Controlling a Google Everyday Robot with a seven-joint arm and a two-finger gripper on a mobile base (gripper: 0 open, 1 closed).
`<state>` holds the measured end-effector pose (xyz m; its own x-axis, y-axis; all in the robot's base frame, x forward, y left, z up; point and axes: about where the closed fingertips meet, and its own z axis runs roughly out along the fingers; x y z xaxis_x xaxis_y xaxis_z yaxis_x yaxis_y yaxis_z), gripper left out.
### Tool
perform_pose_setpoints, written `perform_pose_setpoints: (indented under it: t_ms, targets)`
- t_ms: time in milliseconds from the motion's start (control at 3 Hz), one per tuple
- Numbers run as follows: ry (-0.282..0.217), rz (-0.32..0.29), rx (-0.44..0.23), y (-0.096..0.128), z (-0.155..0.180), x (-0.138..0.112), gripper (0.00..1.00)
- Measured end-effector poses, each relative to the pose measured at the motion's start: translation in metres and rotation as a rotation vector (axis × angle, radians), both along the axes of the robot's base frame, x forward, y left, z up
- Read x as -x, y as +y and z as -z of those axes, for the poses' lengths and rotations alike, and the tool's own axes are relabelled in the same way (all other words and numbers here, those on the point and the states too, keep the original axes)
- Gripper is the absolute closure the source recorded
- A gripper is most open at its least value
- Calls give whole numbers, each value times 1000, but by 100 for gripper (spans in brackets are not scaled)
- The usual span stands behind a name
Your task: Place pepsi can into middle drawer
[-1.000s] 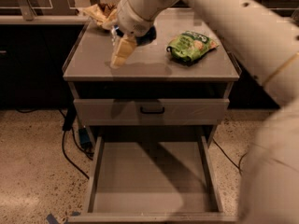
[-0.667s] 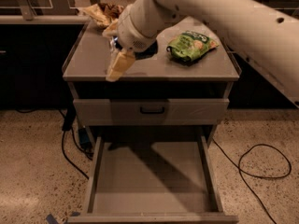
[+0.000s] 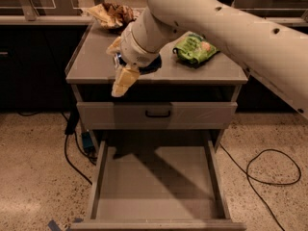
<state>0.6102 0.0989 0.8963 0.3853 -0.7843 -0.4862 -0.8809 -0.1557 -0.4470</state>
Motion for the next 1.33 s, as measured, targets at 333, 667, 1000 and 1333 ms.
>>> perform_pose_setpoints:
  t_ms: [333,667,1000,1333]
  targets:
    - [-2,11,-25,-4,9,6,100]
    - [-12,31,-65,-13,22,16,100]
    - [-26,41,-106,-22,34,28,100]
    - [-29,43,-143,-30,53,38,100]
